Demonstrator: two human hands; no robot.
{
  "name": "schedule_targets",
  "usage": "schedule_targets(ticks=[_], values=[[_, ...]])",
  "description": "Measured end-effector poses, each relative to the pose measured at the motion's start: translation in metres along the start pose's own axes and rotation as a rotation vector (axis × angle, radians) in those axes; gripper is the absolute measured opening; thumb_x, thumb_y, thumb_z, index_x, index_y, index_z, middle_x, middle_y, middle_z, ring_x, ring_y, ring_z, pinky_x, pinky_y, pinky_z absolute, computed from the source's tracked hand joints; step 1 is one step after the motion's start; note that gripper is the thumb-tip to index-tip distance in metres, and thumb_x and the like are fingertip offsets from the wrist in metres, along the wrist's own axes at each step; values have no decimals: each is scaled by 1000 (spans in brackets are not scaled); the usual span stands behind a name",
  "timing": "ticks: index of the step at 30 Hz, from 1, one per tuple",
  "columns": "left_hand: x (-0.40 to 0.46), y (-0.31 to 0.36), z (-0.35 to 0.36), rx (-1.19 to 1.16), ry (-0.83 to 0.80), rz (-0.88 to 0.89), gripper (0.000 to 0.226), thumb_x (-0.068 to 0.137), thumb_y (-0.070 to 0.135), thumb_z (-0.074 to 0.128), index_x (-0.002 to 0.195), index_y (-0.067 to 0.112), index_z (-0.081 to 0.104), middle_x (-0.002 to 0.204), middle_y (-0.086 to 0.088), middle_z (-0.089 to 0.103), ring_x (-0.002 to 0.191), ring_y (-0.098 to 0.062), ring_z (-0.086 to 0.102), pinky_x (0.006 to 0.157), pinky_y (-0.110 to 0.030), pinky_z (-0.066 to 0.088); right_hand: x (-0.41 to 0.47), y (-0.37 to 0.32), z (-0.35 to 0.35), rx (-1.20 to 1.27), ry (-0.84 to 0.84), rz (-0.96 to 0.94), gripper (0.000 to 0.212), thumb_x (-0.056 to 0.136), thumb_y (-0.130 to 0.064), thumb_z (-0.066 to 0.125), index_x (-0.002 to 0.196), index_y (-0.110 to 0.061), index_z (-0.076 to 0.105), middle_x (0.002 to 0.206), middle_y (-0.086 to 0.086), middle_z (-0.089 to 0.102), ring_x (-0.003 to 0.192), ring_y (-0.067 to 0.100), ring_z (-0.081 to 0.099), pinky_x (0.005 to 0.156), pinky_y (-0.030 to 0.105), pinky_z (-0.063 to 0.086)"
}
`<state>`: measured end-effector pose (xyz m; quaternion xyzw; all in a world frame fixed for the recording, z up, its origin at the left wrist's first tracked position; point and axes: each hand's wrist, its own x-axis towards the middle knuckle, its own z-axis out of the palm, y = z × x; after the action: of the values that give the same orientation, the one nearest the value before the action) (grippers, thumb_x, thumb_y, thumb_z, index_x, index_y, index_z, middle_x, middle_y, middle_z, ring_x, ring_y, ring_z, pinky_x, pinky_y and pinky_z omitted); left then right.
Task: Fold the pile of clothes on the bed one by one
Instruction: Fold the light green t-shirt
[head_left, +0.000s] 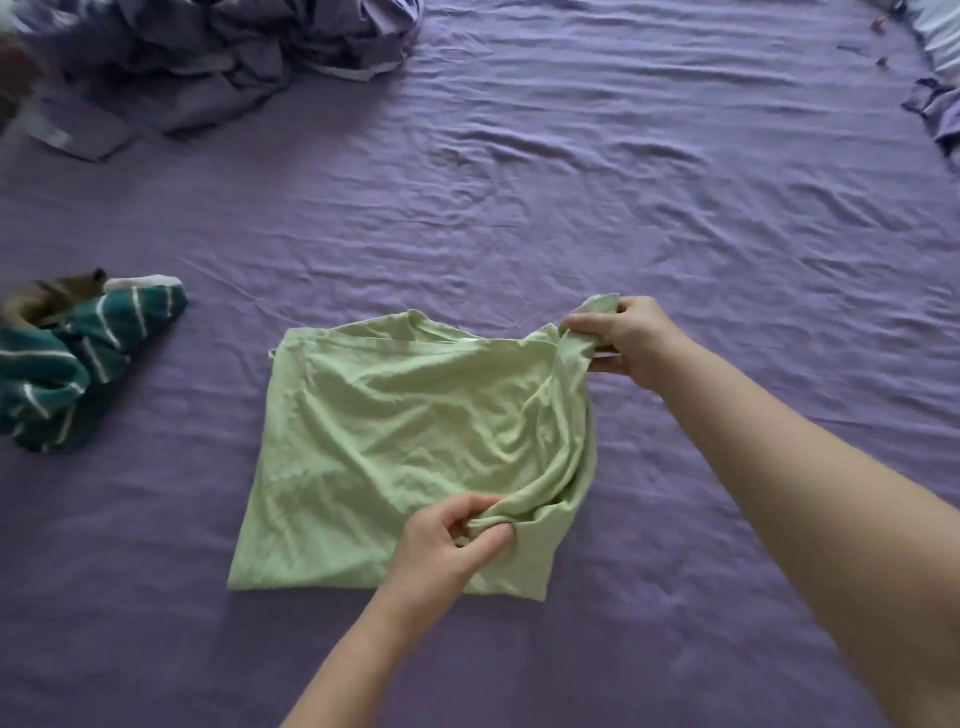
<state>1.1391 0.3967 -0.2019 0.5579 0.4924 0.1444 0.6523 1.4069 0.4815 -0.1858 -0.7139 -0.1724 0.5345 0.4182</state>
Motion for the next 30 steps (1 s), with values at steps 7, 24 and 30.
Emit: schedule_targets(ticks=[7, 24, 30], values=[[-28, -25, -100, -164, 81, -196, 22, 83, 0, 65, 100, 12, 70, 88, 4, 73, 78, -1, 65, 66, -17, 51, -5, -21, 119, 30, -39, -21, 11, 85, -4, 64, 95, -5, 60, 79, 9, 61, 64, 18, 61, 41, 27, 53], [-37, -102, -224, -207, 210, -361, 32, 82, -7, 51, 105, 9, 66, 90, 2, 73, 79, -8, 67, 73, -29, 56, 16, 14, 322, -31, -155, -55, 14, 86, -1, 62, 96, -9, 55, 84, 7, 60, 61, 12, 61, 55, 25, 54], [-14, -106, -227, 286, 425, -292, 37, 88, 13, 58, 125, 13, 58, 115, -4, 59, 108, -15, 56, 91, -18, 39, -4, 45, 284, -511, -43, -275, 33, 88, -8, 60, 120, -8, 54, 105, 5, 63, 93, 16, 60, 83, 30, 48]])
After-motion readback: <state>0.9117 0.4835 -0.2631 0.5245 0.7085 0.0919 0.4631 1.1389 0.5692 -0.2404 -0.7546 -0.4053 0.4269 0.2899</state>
